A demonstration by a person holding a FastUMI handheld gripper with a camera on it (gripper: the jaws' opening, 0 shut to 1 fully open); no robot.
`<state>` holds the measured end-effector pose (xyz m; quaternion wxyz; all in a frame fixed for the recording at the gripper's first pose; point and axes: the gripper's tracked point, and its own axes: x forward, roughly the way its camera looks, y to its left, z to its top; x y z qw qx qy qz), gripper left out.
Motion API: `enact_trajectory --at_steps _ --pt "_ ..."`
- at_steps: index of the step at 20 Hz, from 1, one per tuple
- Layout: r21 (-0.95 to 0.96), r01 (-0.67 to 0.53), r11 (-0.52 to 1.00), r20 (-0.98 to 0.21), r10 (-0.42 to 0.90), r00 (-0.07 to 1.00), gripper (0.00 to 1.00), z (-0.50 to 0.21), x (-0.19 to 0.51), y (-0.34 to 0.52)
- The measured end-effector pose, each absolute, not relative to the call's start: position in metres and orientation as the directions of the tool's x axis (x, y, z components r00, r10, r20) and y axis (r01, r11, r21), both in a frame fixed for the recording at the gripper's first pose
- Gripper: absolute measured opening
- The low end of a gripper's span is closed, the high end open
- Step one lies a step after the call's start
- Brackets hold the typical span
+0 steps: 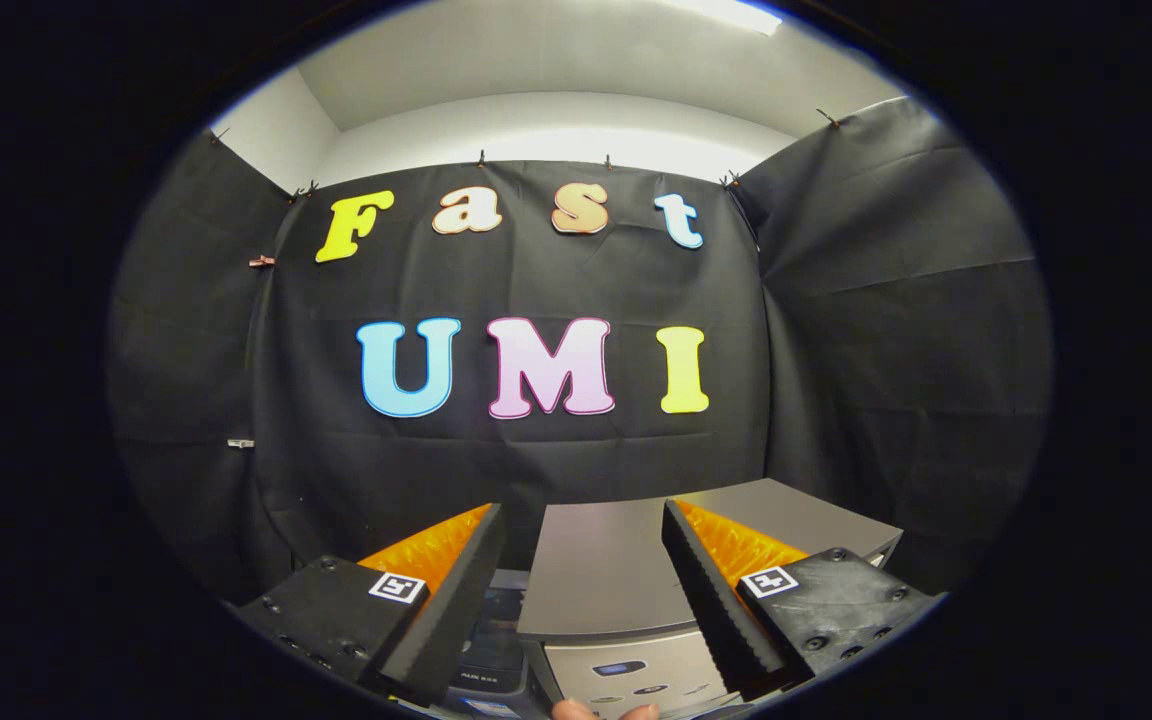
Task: Put the clothes into the washing machine and then close the washing machine lid.
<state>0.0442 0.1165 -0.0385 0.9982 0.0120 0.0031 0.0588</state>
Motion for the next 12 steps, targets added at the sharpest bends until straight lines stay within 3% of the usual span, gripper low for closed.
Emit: enact_trajectory --at_steps 12 --pt "0.015 -0.118 0.993 -0.003 0.118 0.993 0.99 -0.0376 0.0432 0.1181"
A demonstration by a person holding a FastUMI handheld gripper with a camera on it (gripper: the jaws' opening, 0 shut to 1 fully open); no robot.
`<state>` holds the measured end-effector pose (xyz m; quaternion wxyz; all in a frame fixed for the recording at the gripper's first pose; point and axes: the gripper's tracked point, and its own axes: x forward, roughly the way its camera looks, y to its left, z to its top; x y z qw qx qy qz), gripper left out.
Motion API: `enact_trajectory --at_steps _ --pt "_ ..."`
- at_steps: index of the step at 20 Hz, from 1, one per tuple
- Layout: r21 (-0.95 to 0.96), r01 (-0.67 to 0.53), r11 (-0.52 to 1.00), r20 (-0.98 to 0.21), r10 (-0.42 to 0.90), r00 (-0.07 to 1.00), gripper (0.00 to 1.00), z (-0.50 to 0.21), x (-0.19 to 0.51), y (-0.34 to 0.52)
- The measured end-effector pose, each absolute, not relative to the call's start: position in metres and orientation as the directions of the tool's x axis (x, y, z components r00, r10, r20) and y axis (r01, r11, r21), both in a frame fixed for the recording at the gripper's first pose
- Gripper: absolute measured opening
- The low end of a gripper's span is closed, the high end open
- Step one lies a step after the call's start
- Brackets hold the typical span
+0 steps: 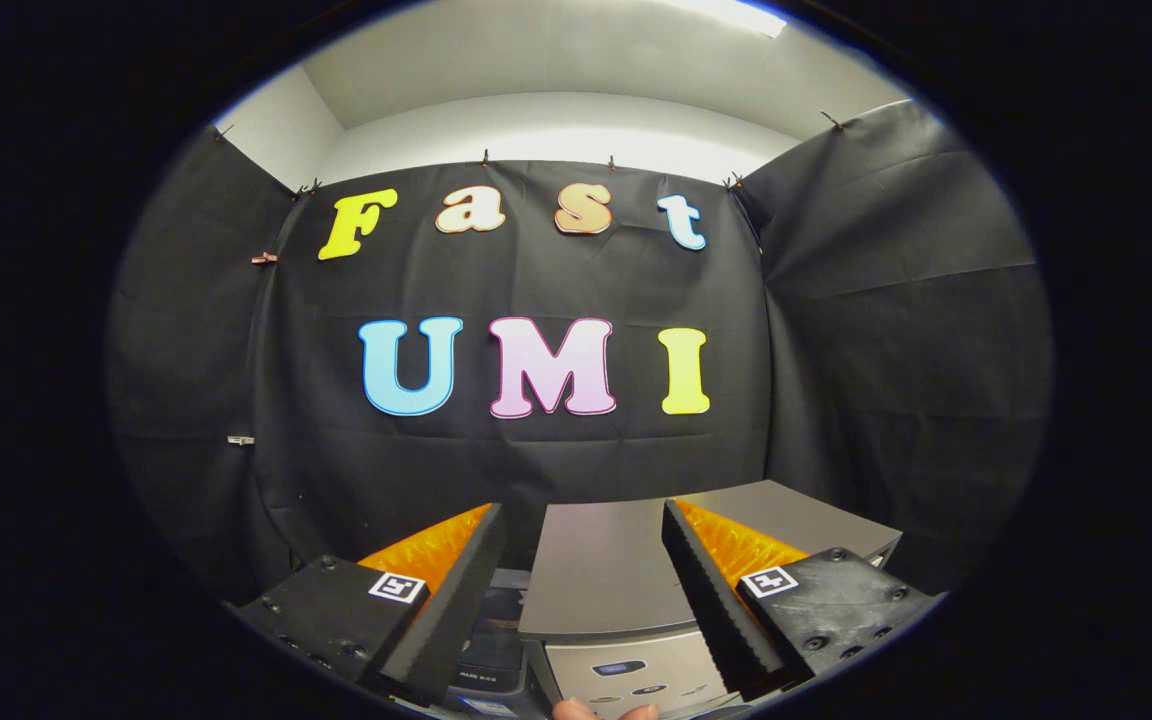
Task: Put the clothes into the washing machine and then close the washing machine lid.
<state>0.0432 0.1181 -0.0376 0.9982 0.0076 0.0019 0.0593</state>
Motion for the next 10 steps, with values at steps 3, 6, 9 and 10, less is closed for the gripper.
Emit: enact_trajectory --at_steps 3,6,9,10 --pt "0.015 -0.118 0.993 -0.003 0.118 0.993 0.99 -0.0367 0.0431 0.1183" --pt "0.009 -0.116 0.993 -0.001 0.116 0.993 0.99 -0.0363 0.0430 0.1166" --pt "0.008 -0.115 0.993 -0.002 0.115 0.993 0.99 -0.0358 0.0429 0.1159" --pt "0.007 -0.116 0.993 -0.002 0.116 0.993 0.99 -0.0357 0.0428 0.1161"
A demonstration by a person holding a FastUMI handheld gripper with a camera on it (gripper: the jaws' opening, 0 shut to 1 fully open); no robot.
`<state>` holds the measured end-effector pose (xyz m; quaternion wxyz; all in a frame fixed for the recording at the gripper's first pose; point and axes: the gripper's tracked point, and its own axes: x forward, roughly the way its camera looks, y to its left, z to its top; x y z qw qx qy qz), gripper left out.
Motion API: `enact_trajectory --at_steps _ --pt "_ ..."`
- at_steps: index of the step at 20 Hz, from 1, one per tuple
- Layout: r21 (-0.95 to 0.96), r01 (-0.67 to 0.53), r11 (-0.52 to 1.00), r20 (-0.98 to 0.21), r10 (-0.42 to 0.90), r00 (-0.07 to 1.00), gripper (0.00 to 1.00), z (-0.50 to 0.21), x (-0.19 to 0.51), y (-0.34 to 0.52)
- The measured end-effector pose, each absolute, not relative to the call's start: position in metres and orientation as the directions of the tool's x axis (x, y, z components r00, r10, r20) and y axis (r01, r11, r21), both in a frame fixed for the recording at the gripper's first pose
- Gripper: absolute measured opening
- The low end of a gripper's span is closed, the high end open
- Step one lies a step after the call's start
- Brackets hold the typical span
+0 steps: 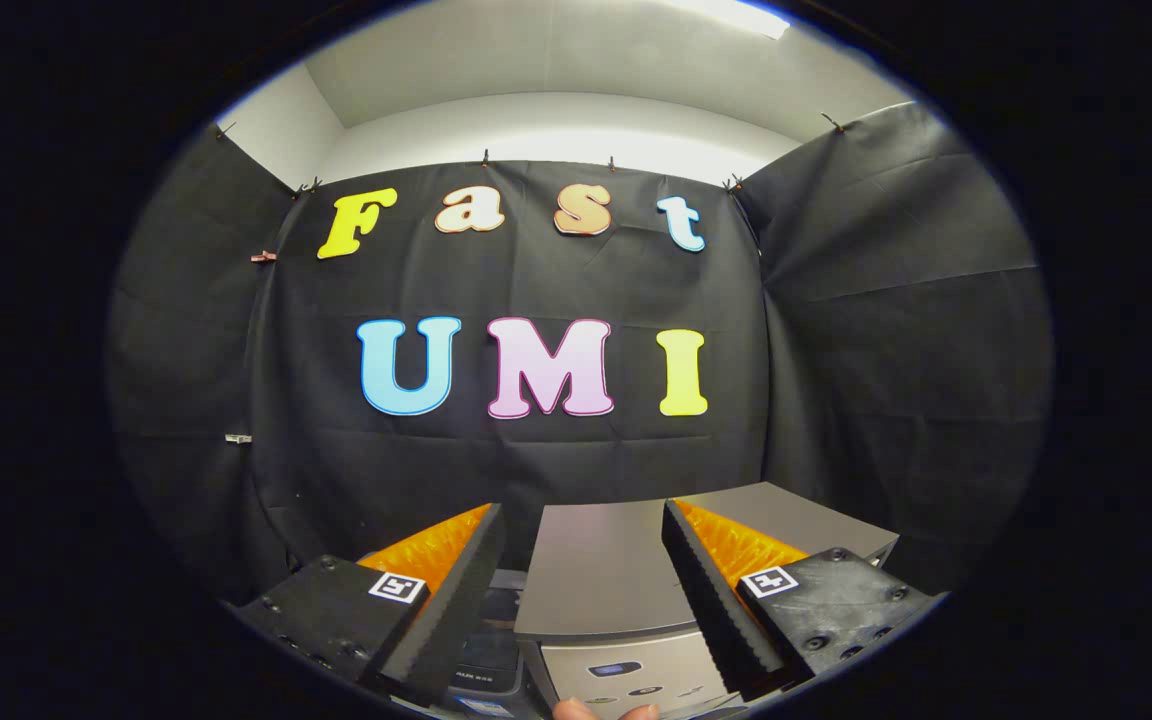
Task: Put the clothes into the washing machine and then close the washing machine lid.
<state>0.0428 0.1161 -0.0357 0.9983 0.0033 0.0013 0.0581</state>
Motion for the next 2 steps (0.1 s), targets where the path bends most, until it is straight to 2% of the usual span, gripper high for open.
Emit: enact_trajectory --at_steps 2 --pt "0.004 -0.119 0.993 -0.005 0.119 0.993 0.99 -0.0363 0.0427 0.1169"
